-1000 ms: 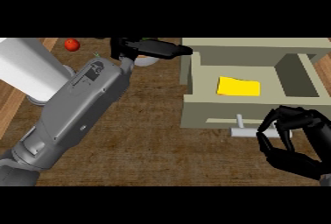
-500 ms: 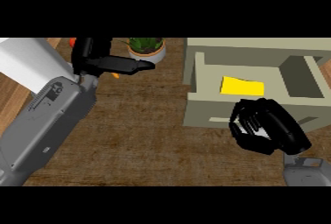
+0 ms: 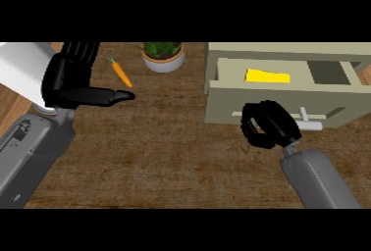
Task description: Pick up the cup, place it into the drawer and close the drawer
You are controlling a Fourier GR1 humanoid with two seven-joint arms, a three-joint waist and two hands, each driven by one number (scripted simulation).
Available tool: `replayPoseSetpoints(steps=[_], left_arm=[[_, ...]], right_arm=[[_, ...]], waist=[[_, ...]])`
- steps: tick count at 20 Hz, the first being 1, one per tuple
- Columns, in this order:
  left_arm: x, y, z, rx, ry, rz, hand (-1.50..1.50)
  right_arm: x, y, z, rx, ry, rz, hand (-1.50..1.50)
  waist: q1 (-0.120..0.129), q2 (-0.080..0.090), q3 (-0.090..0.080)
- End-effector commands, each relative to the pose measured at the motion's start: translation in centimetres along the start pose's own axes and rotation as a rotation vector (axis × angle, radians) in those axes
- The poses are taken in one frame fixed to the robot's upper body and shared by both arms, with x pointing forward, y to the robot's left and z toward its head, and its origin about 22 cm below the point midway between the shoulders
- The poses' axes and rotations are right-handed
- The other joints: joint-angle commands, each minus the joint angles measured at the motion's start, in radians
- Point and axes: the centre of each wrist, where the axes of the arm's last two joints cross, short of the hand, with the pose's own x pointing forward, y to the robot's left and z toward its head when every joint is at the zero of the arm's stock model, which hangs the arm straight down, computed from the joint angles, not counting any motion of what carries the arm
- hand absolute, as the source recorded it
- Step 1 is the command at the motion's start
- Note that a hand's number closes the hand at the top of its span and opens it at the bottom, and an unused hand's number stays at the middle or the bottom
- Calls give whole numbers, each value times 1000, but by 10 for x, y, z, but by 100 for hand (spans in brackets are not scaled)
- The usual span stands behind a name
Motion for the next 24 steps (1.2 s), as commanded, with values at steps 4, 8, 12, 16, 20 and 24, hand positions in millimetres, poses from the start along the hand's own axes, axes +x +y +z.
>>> replayPoseSetpoints(steps=[4, 8, 12, 16, 20, 24], left_arm=[[4, 28, 23, -3, 9, -2, -150], [6, 37, 43, -16, 10, 18, -150], [-7, 39, 44, -4, 8, 16, -150], [2, 30, 37, -49, -2, 33, -150], [-7, 41, 45, -66, 5, 35, -150], [-1, 37, 35, -97, 1, 49, -150]], right_arm=[[-22, 8, -57, 34, 27, 2, 150], [-39, 5, -66, 47, 65, -30, 150], [-58, -21, -74, 58, 92, -37, 150], [-65, -42, -80, 51, 135, -72, 150], [-72, -58, -81, 53, 142, -96, 150], [-84, -69, -73, 25, 151, -125, 150]], waist=[[3, 5, 1], [23, 9, 1], [34, 20, 2], [49, 29, 3], [56, 33, 2], [70, 47, 4]])
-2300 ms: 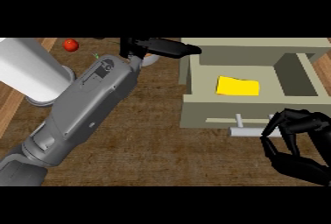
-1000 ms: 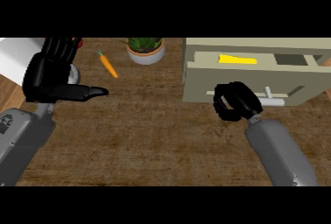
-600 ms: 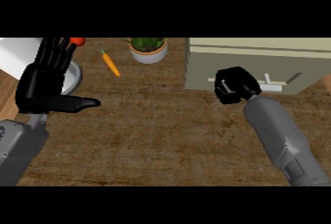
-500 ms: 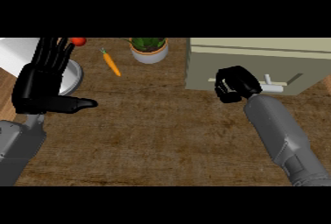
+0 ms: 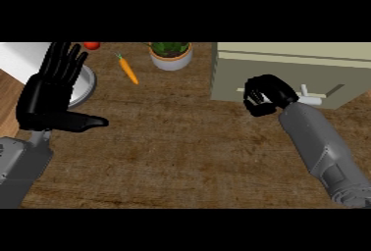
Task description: Pick up the cup, place it into the drawer and close the drawer
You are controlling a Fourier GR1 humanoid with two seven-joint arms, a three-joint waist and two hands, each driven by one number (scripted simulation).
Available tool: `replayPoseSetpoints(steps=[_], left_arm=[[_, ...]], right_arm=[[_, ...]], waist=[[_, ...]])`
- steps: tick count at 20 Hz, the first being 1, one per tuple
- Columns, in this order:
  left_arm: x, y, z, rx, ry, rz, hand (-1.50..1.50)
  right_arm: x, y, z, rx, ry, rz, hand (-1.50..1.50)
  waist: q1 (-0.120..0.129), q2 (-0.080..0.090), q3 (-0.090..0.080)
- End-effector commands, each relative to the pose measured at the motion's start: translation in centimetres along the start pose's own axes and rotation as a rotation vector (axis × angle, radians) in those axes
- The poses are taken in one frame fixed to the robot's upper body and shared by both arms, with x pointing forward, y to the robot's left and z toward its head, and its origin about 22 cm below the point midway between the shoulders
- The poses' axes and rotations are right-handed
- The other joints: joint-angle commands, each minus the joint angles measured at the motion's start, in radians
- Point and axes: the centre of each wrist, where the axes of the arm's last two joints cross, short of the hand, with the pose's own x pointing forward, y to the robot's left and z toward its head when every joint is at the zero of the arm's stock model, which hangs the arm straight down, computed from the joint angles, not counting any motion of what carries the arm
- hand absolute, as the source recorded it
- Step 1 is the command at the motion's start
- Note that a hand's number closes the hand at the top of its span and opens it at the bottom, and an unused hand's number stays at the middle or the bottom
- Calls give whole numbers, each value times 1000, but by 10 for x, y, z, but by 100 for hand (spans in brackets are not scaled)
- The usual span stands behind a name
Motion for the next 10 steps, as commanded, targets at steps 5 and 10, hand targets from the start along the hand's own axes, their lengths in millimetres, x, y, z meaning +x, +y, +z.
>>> replayPoseSetpoints(steps=[5, 10], left_arm=[[-1, -5, -1, -41, 1, 25, -150], [-11, -4, 6, -40, 30, 33, -150]], right_arm=[[-11, -73, 4, -170, 97, -31, 150], [-18, -66, 9, -184, 97, -32, 150]], waist=[[38, 38, 7], [40, 39, 7]])
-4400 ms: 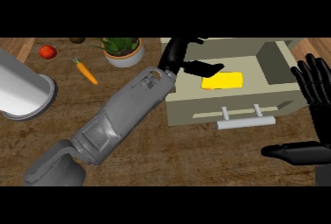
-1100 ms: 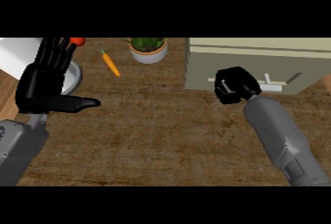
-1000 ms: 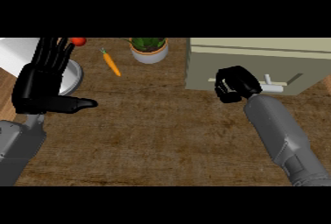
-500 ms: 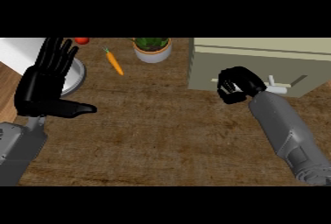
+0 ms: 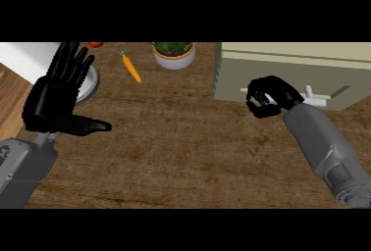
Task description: Pick up the cup, place it into the drawer and close the drawer
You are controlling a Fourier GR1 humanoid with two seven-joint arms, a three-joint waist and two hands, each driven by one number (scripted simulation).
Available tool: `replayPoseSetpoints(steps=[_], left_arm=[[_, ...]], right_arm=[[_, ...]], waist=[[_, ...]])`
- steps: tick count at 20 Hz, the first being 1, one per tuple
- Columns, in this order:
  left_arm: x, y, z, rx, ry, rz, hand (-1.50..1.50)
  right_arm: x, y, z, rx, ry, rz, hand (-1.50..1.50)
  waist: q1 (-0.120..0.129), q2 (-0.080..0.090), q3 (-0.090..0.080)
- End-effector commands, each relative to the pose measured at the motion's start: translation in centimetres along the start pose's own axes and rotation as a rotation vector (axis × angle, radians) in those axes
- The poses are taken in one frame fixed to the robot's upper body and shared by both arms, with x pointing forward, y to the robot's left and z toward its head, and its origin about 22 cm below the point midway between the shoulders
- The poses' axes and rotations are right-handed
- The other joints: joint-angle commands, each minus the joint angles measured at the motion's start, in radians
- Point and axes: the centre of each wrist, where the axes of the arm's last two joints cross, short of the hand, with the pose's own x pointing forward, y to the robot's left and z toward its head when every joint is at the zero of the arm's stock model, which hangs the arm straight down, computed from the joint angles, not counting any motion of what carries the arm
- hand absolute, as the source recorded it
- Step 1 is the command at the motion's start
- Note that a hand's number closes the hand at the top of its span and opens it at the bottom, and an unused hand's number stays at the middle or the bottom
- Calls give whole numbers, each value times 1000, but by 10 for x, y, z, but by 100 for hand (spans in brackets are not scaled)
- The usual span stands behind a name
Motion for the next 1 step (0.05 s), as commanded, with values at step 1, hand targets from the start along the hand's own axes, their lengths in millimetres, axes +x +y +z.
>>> replayPoseSetpoints(steps=[1], left_arm=[[-12, -4, 3, 11, 15, 1, -150]], right_arm=[[4, -56, -6, -145, 140, 52, 150]], waist=[[15, 33, 3]])
